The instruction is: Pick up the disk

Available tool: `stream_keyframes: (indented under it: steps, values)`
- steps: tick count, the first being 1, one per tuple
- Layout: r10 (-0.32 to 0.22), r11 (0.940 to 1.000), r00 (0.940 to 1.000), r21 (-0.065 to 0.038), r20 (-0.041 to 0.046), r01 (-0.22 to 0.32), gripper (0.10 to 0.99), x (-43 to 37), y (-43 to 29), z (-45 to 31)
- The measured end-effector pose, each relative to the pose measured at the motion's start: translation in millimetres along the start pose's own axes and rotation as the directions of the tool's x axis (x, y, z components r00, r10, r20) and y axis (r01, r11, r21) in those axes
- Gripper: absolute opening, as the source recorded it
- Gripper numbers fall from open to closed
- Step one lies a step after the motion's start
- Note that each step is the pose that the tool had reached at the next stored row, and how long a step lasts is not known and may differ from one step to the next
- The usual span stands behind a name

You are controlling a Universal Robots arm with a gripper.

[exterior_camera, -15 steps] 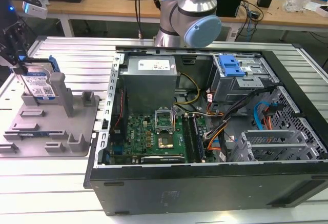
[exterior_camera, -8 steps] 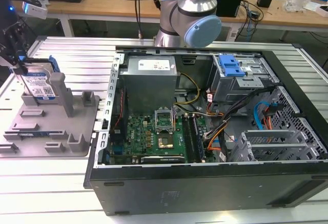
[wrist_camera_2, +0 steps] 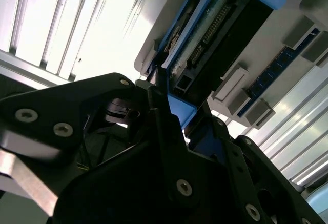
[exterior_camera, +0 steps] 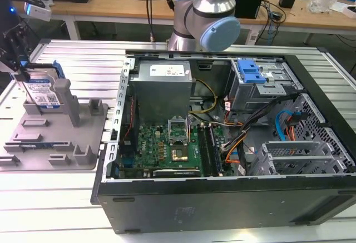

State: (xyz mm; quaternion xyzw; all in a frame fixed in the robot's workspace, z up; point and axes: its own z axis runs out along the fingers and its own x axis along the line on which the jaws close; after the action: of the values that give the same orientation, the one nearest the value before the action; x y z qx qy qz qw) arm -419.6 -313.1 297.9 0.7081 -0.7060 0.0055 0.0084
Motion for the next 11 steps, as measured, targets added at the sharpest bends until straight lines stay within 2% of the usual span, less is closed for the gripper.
stream_keyframes:
  steps: [2, 3, 6, 8, 11]
  values:
    - [0.0, 1.0, 1.0, 0.0, 0.0001, 0.0, 0.365, 0.2, 0.1, -0.3]
    - [0.0, 1.0, 1.0, 0.0, 0.0, 0.0, 0.365, 0.3, 0.2, -4.6]
    - [0.0, 1.0, 1.0, 0.0, 0.0, 0.0, 0.365, 0.6, 0.2, -18.6]
    - [0.0, 1.0, 1.0, 0.0, 0.0, 0.0, 0.365, 0.9, 0.3, -33.2]
    - [0.0, 1.0, 1.0, 0.0, -0.0001, 0.0, 0.365, 1.2, 0.4, -49.4]
